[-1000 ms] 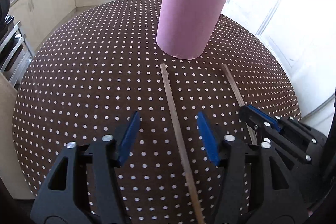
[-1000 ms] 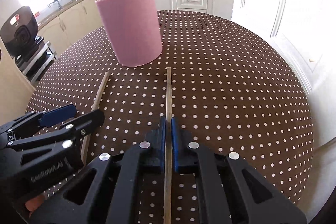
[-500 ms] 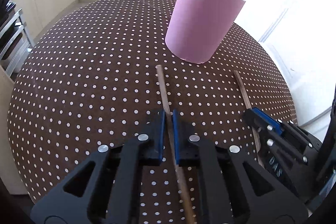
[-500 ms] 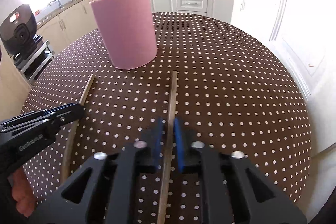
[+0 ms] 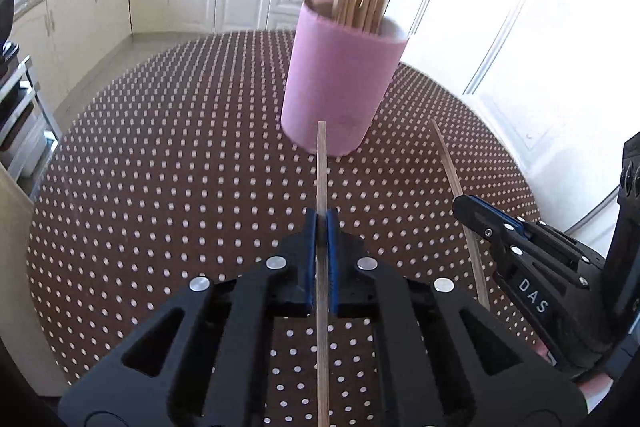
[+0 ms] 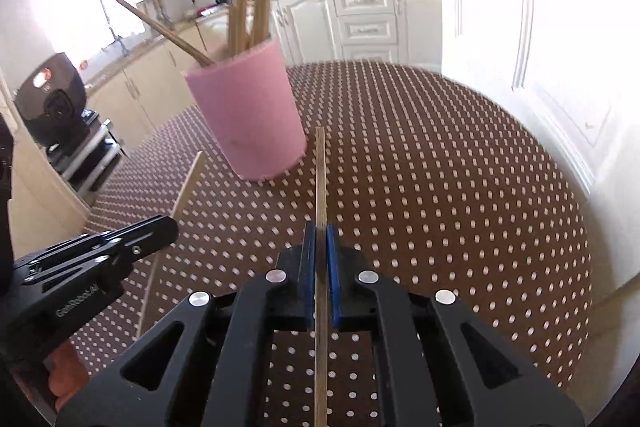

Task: Organize utensils
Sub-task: 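Close the right tool on a loose chopstick while the left tool grasps the last one, then lift the left tool's chopstick over the pink cup while the right tool lifts its chopstick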

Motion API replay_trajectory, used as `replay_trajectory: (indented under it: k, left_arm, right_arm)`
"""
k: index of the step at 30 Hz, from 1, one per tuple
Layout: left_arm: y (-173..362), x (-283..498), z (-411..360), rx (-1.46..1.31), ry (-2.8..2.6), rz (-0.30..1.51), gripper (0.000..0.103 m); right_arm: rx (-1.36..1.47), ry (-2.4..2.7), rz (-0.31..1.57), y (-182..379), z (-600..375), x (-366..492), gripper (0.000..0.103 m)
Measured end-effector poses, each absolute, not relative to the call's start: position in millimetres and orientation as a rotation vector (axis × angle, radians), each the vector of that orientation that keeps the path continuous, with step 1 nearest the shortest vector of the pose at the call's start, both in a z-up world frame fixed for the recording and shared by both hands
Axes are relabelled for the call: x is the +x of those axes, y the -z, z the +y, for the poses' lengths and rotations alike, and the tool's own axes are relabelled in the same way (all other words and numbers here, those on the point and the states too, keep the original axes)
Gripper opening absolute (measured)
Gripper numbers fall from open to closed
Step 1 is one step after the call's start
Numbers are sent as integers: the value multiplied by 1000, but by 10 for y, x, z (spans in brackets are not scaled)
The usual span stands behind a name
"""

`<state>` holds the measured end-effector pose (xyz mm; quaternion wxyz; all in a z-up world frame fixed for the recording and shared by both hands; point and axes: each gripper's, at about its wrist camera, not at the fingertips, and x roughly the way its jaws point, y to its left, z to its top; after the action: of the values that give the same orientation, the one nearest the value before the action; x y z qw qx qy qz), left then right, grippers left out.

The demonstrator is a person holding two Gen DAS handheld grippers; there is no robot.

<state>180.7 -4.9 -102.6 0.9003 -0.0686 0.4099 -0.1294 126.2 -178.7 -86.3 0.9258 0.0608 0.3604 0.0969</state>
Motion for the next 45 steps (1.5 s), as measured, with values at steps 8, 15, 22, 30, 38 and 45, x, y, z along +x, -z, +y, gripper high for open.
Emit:
replay_trajectory:
  k: [8,15,22,30,38,45]
  left_arm:
    - [743,1737,-84,-130,260,749,6]
    - [449,1677,-101,-102,241,662,6]
    - [228,1668,-78,-98,240,596,6]
    - [37,1673,-80,-104,211,545,6]
    - [-243,1625,-47,-104,193,472,6]
    - [-500,1618,-67,-78,190,399,6]
  right_arm:
    - [146,-229,612,508,-1883,1186,5]
    - [136,-242,526,225,-1878,1150,5]
    - [125,-254,464,15,-1830,1106,4]
    - [104,-261,404,-174,-1755,1092,4]
    - [92,-272,336,-388,-1700,1054,4]
    - [113,-278,259,-588,-1710,1040,4]
